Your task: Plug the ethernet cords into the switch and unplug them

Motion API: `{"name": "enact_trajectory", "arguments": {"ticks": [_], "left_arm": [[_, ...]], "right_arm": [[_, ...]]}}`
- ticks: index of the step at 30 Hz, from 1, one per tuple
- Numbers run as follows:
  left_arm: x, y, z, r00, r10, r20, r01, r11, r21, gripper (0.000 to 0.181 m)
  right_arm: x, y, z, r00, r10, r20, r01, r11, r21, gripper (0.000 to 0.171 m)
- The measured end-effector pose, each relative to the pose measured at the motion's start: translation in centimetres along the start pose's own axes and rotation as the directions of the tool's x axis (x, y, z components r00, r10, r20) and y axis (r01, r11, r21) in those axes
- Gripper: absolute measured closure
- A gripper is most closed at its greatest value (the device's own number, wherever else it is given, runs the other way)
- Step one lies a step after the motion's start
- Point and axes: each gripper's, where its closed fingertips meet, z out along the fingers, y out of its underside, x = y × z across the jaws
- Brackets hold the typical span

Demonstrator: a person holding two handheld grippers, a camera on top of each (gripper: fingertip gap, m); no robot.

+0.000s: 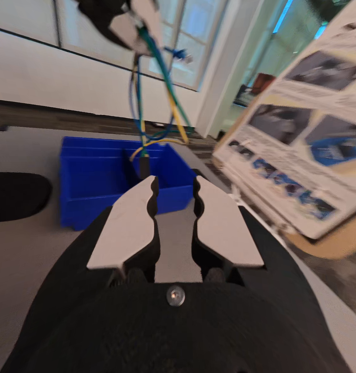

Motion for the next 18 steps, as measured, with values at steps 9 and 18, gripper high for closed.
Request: {"name": "enact_trajectory", "arguments": {"ticks": [9,18], "left_arm": [[-2.8,-0.1,-2.2,0.999,-0.013,0.035,0.013,1.000,-0.003,0.181],[-6.3,0.4,-5.4,0.997,-0.059,0.053,0.059,0.998,0.001,0.181]], "right_arm": [[-6.6,3.4,12.5,0.995,-0.042,0.094,0.048,0.997,-0.061,0.109],[-7.2,4.2,19.8,0.980,-0.196,0.013,0.192,0.943,-0.271,0.140]]}}
